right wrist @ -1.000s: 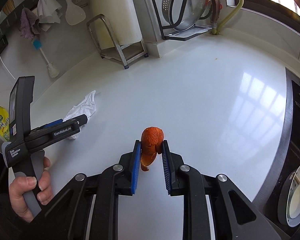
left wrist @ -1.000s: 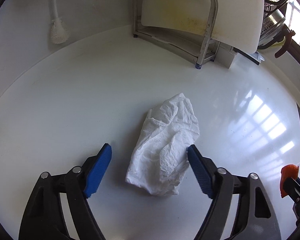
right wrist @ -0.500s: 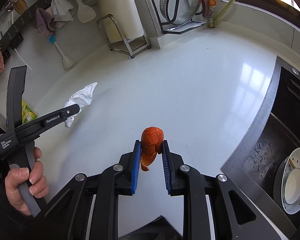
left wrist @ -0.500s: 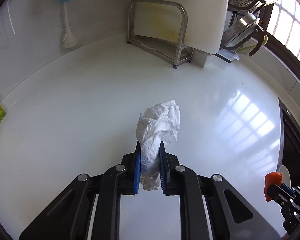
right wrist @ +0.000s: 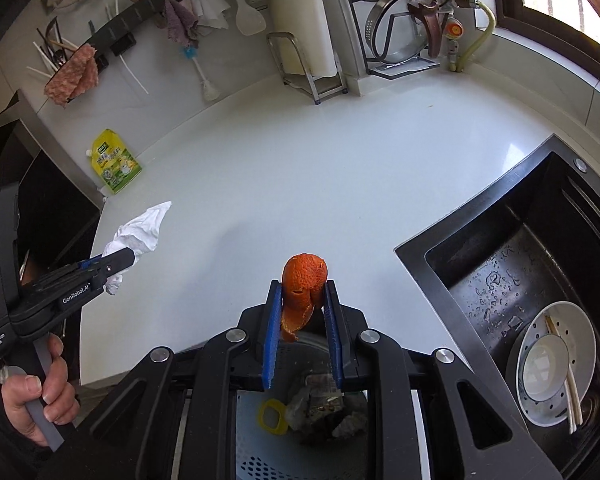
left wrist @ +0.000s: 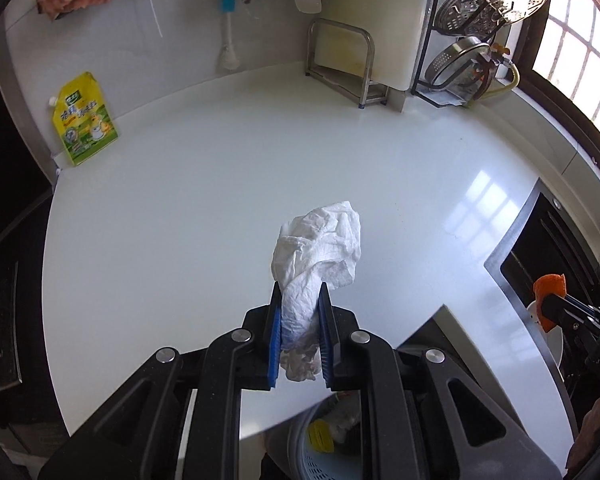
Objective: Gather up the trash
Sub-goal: 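Carry the white tissue and orange peel over the wastebasket with both tools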
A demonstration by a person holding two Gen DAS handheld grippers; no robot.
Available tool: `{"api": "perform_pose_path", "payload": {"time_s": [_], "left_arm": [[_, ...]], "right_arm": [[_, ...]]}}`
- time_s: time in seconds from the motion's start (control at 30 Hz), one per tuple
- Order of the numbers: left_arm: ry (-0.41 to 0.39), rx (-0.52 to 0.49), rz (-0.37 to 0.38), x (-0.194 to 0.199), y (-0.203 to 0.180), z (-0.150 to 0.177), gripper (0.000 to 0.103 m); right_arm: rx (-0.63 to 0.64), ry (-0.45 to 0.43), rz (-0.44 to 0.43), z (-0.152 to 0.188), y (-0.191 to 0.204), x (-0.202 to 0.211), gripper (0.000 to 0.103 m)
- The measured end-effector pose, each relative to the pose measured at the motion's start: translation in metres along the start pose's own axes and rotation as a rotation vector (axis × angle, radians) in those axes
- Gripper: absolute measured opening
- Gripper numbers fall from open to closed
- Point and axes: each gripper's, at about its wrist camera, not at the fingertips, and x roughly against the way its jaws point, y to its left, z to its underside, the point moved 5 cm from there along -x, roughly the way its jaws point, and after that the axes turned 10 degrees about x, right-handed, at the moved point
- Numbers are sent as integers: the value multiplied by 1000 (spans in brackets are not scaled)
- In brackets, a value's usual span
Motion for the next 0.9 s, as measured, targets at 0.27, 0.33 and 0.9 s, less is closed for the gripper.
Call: {"api": "perform_pose_path", "payload": {"time_s": [0.27,0.33,0.9], "left_arm": [[2,96,-42,44,-6,72,16],[14,112,-45,49,-7,85,16],[131,73,-51,35,0,135,16]], "right_arm": [[113,31,-82,33,11,35,20],[131,44,-92,41,12,39,20],[109,161,-134,99,33,6,20]]}}
